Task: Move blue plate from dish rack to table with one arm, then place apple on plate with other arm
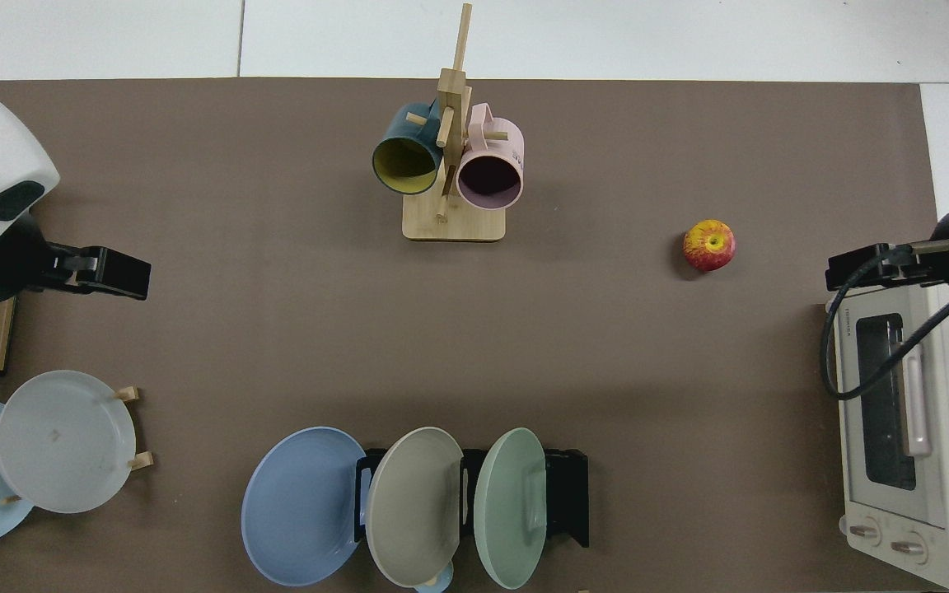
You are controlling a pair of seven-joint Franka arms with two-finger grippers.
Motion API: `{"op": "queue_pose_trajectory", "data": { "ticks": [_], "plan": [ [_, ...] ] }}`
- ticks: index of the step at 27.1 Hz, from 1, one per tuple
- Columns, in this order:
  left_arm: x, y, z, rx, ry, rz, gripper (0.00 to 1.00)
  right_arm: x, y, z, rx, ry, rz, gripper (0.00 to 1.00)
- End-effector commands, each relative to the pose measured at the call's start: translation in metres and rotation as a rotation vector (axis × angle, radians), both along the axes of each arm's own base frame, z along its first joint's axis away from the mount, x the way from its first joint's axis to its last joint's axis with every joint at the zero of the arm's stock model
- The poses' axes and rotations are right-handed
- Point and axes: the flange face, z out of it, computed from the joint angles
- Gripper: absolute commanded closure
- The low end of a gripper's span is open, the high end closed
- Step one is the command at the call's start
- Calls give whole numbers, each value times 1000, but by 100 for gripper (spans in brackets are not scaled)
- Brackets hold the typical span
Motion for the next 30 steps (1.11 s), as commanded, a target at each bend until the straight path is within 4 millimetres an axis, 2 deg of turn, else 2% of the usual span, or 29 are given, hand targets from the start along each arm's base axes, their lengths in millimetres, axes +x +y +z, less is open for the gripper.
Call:
{"op": "queue_pose_trajectory", "data": {
  "ticks": [1, 20, 22, 24, 30],
  "plan": [
    [-2, 4, 3, -8, 12, -12, 0, -4, 2, -1, 18, 11, -41, 0],
    [-7, 3, 4, -6, 29, -5, 0, 0, 4, -3, 77, 21, -63, 0],
    [-8, 3, 6, -6, 26, -5, 0, 2, 1, -5, 71, 25, -66, 0],
    [-9, 3, 8, -6, 23, -5, 0, 4, 2, 2, 65, 10, -62, 0],
    [-14, 4, 8, -3, 43, -1, 0, 19, 3, -1, 61, 8, -59, 0]
  ]
}}
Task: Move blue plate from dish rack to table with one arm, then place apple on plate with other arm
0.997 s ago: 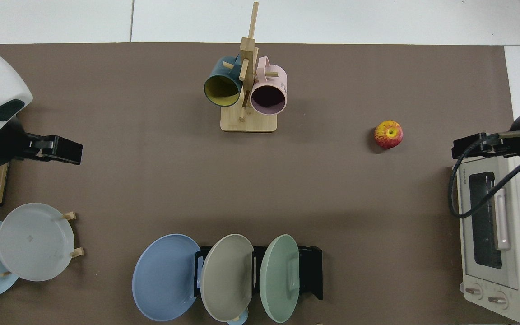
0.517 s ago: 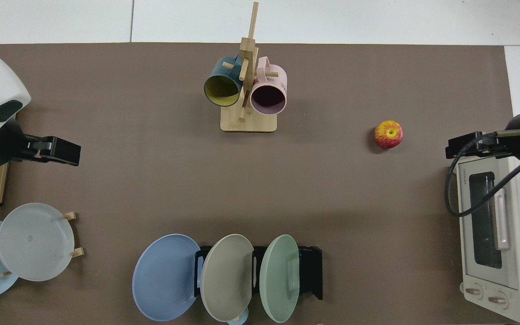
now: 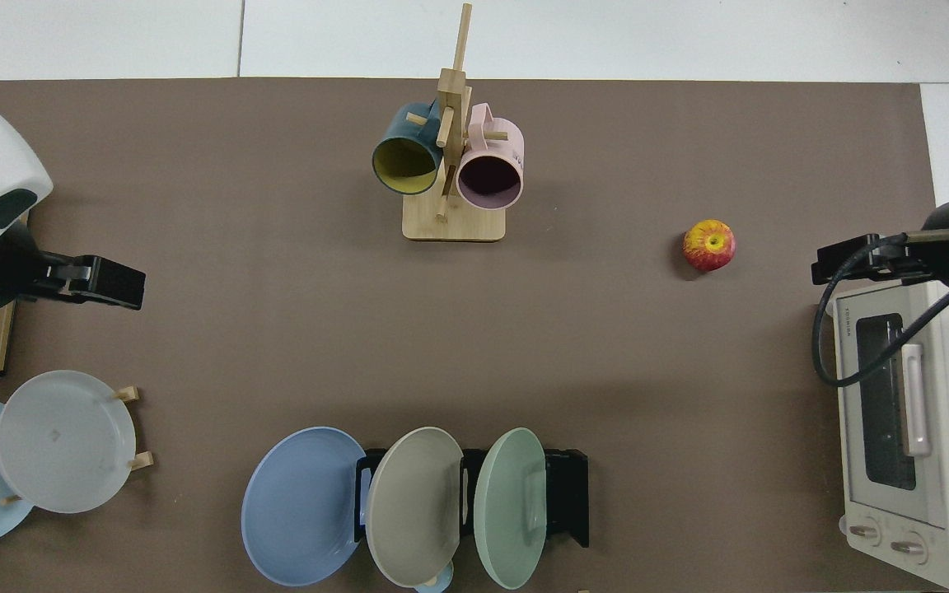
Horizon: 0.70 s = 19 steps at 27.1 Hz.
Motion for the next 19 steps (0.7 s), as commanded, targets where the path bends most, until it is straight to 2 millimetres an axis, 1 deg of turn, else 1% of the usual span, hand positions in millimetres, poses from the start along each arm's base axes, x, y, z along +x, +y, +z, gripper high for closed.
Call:
{"op": "queue_pose_trajectory", "data": {
  "ticks": [1, 5, 11, 16, 19],
  "plan": [
    [-9, 1, 4, -6, 26, -1, 0, 16, 0, -1, 3, 8, -18, 0],
    [-19, 1, 0, -2, 38, -1, 0, 27, 1, -4, 0, -1, -17, 0],
    [-31, -1, -7, 2, 58, -7, 0, 47, 2, -16, -10, 3, -15, 0],
    [-40, -3, -13, -33, 69, -6, 0, 61, 8, -30, -19, -8, -6, 0],
    [-51, -6, -21, -100, 77, -7, 0, 70, 13, -43, -31, -11, 6, 0]
  ]
}}
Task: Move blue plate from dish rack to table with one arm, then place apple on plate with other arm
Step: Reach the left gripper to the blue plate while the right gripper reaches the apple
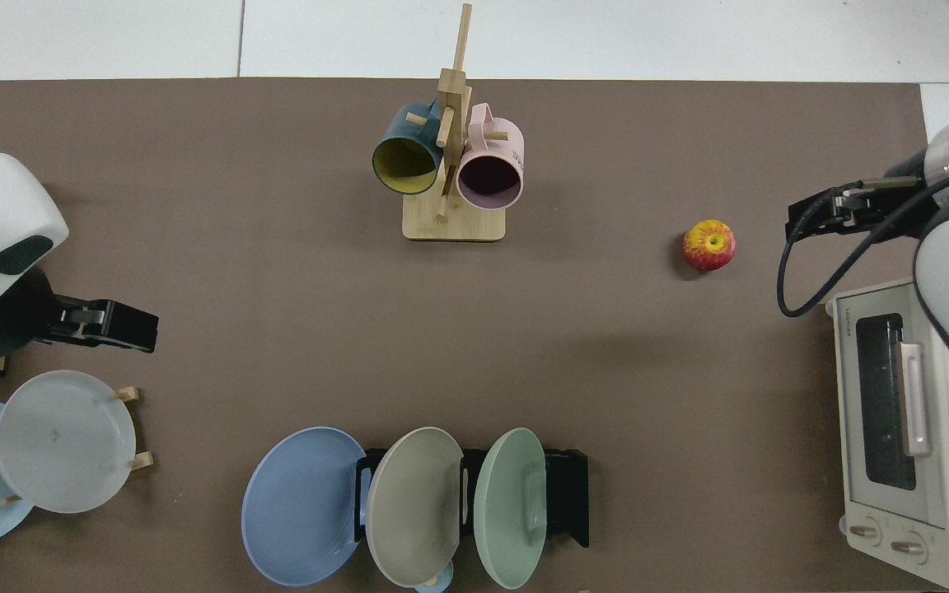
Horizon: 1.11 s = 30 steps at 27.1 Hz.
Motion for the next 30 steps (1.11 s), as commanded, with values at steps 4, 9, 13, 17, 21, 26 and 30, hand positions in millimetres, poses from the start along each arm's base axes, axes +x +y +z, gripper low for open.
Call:
{"op": "queue_pose_trajectory", "data": {
  "ticks": [4, 9, 13, 17, 21, 26, 30],
  "plan": [
    [-48, 0, -28, -75, 14, 0, 0, 33, 16, -33, -25, -21, 9, 0],
    [-74, -7, -57, -67, 35, -14, 0, 50, 20, -53, -24, -36, 14, 0],
    [-95, -6, -92, -80, 50, -41, 0, 59, 25, -71, -23, -47, 20, 0],
    [-107, -5, -132, -114, 68, -52, 0, 68, 26, -95, -22, -50, 22, 0],
    [-112, -7, -154, -145, 102, -40, 0, 72, 26, -114, -21, -76, 27, 0],
    [-122, -6, -182, -159, 146, -21, 0, 65, 25, -148, -26, -95, 64, 0],
    [-128, -8, -194, -174, 176, -14, 0, 63, 22, -160, -26, -77, 63, 0]
  ]
}}
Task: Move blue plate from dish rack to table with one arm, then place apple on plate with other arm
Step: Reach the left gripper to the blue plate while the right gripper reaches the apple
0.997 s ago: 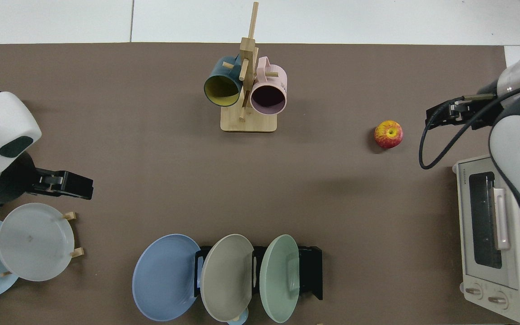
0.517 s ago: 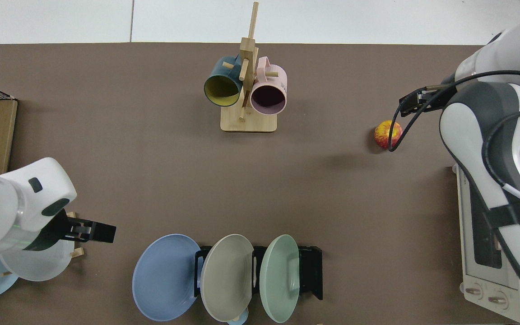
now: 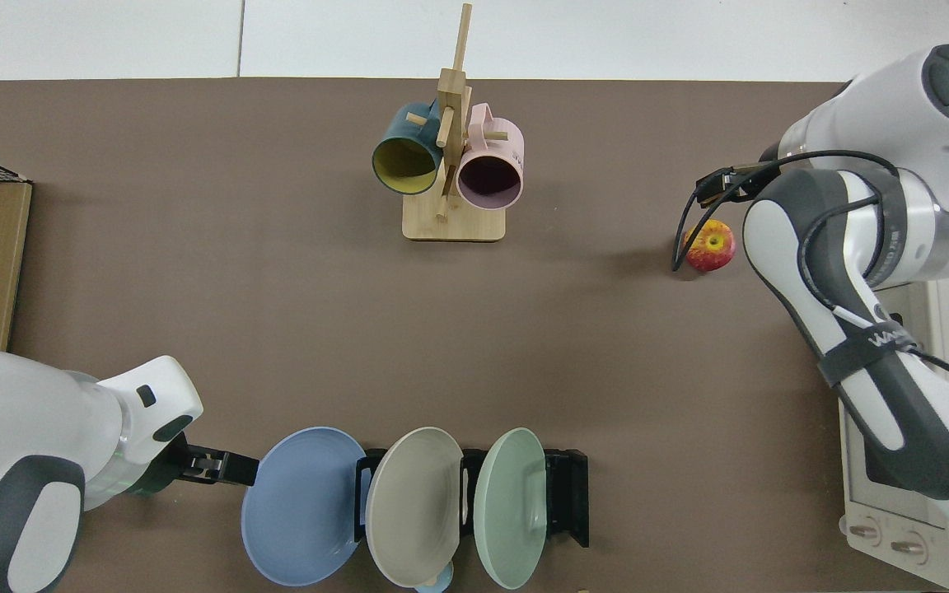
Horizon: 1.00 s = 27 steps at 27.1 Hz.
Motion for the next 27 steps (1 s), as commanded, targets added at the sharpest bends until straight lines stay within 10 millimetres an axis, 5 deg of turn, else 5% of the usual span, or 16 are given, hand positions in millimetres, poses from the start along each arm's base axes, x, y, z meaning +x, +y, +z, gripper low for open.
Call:
{"op": "queue_pose_trajectory", "data": {
  "ticks": [1, 11, 27],
  "plan": [
    [-18, -3, -17, -34, 13, 3, 0, -8, -1, -15, -8, 3, 23, 0],
    [-37, -28, -41, -48, 74, -8, 0, -7, -6, -59, -13, -4, 63, 0],
    [-50, -68, -41, 10, 84, -3, 0, -1, -6, -106, -15, 25, 69, 0]
  ]
}}
